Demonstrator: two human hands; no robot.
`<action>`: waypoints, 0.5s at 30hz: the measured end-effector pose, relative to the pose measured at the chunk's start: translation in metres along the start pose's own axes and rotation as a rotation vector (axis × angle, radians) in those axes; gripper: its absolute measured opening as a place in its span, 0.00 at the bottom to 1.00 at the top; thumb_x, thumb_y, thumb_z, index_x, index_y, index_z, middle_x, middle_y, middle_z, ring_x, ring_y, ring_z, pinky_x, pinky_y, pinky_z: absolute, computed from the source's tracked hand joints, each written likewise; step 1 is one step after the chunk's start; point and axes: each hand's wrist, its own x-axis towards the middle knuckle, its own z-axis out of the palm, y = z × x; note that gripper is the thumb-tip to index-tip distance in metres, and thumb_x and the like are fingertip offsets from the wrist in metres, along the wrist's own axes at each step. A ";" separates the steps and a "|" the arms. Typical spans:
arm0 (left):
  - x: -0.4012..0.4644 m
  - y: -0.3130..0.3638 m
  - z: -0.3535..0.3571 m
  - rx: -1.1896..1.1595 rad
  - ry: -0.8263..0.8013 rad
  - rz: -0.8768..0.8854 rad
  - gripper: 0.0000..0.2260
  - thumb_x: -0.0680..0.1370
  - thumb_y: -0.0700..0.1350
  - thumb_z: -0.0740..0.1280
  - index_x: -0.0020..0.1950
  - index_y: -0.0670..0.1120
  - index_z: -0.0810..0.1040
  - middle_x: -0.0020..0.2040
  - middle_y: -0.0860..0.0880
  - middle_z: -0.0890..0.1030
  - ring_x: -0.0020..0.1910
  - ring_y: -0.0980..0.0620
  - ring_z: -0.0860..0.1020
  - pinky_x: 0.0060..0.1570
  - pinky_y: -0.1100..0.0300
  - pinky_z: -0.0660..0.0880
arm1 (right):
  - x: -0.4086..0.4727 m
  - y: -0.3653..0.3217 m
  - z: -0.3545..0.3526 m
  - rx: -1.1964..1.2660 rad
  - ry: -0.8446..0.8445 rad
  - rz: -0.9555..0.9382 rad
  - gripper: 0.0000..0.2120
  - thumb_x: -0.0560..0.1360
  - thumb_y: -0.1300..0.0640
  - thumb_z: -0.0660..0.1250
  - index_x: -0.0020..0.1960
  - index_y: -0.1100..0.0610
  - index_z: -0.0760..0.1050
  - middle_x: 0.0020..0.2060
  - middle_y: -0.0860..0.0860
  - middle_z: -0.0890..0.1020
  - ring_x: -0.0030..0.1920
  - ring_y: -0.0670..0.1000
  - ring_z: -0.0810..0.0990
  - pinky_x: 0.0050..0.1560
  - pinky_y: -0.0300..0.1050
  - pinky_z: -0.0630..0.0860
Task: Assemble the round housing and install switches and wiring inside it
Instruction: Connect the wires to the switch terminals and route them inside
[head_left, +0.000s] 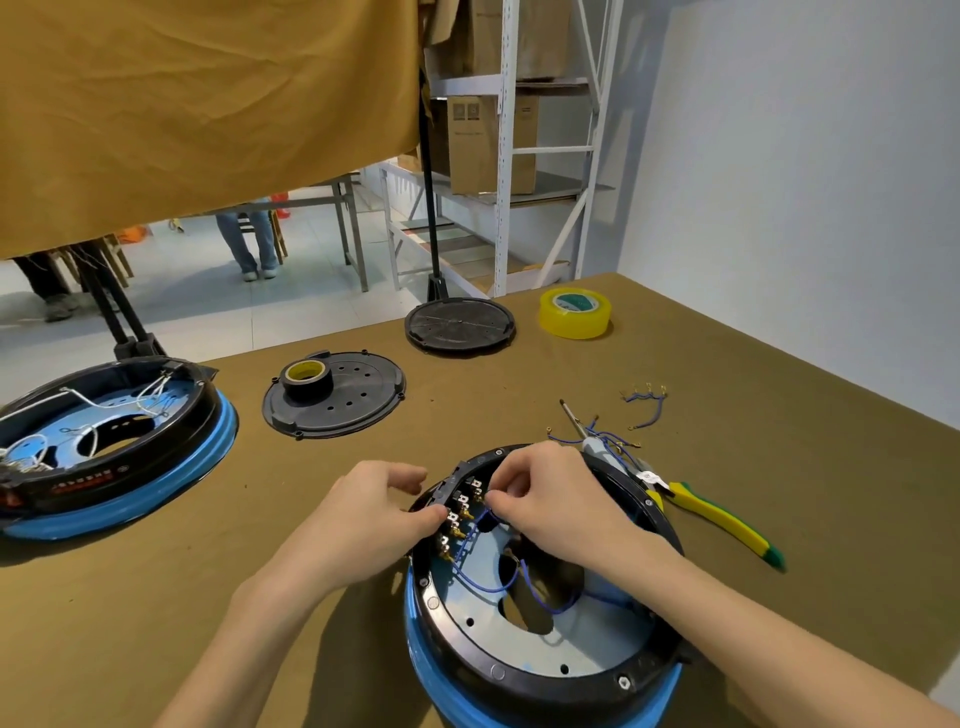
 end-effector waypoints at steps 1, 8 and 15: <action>0.000 0.000 0.000 -0.045 -0.019 0.013 0.18 0.80 0.53 0.71 0.70 0.53 0.78 0.55 0.59 0.84 0.49 0.62 0.83 0.53 0.61 0.81 | 0.001 0.002 -0.001 -0.020 0.001 0.007 0.05 0.74 0.54 0.73 0.42 0.55 0.85 0.32 0.49 0.84 0.33 0.44 0.79 0.37 0.41 0.73; 0.002 -0.007 0.003 -0.139 -0.047 0.049 0.14 0.81 0.49 0.70 0.66 0.54 0.82 0.47 0.57 0.87 0.46 0.62 0.84 0.52 0.58 0.83 | 0.012 0.000 0.010 -0.100 -0.063 -0.025 0.07 0.74 0.56 0.73 0.39 0.56 0.86 0.33 0.53 0.85 0.38 0.52 0.83 0.42 0.49 0.81; 0.003 -0.007 -0.002 -0.126 -0.043 0.088 0.06 0.81 0.48 0.70 0.52 0.59 0.86 0.47 0.58 0.86 0.42 0.61 0.83 0.42 0.63 0.81 | 0.014 0.000 0.011 -0.086 -0.066 -0.058 0.07 0.75 0.57 0.73 0.39 0.57 0.85 0.33 0.54 0.85 0.38 0.53 0.83 0.41 0.50 0.80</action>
